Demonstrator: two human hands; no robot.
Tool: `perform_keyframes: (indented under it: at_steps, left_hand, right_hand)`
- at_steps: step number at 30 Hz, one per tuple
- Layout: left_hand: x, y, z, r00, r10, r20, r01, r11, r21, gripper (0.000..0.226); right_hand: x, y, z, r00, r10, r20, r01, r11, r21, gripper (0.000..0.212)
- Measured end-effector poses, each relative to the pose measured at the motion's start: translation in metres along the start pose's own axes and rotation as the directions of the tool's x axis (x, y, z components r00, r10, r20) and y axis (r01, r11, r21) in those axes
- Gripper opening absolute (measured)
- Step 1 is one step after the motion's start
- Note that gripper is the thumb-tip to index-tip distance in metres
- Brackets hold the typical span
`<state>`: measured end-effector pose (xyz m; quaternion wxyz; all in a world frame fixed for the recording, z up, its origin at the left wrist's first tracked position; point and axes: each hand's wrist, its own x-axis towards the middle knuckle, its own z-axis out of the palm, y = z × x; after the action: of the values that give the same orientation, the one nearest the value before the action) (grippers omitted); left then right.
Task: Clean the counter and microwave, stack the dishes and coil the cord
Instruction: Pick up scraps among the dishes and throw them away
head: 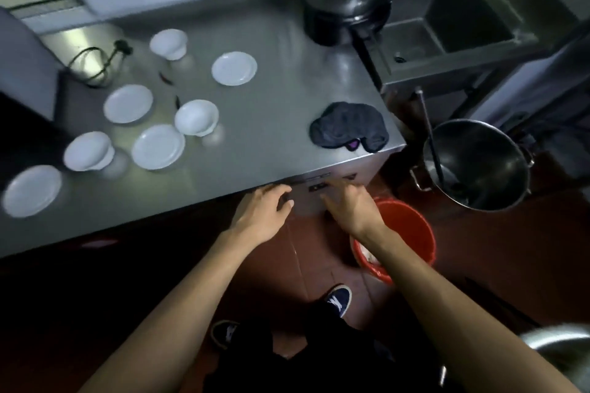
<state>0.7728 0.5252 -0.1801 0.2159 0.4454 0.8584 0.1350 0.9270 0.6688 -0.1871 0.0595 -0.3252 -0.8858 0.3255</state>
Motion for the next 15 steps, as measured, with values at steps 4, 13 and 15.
perform_keyframes:
  at_steps: [4,13,15]
  left_hand:
    - [-0.038,-0.074,-0.036,0.991,-0.109,-0.074,0.105,0.993,-0.046,0.036]
    - [-0.137,-0.224,-0.097,0.916,-0.313,-0.25,0.271,0.944,-0.191,0.034]
    - [-0.16,-0.253,-0.109,0.888,-0.355,-0.292,0.297,0.928,-0.225,0.035]
  right_hand:
    - [0.023,-0.069,0.037,0.996,-0.068,0.065,0.068,0.998,-0.004,0.037]
    - [0.035,-0.231,0.129,0.942,-0.284,0.178,0.291,0.957,-0.012,0.039]
    - [0.036,-0.267,0.149,0.921,-0.331,0.206,0.34,0.94,-0.008,0.038]
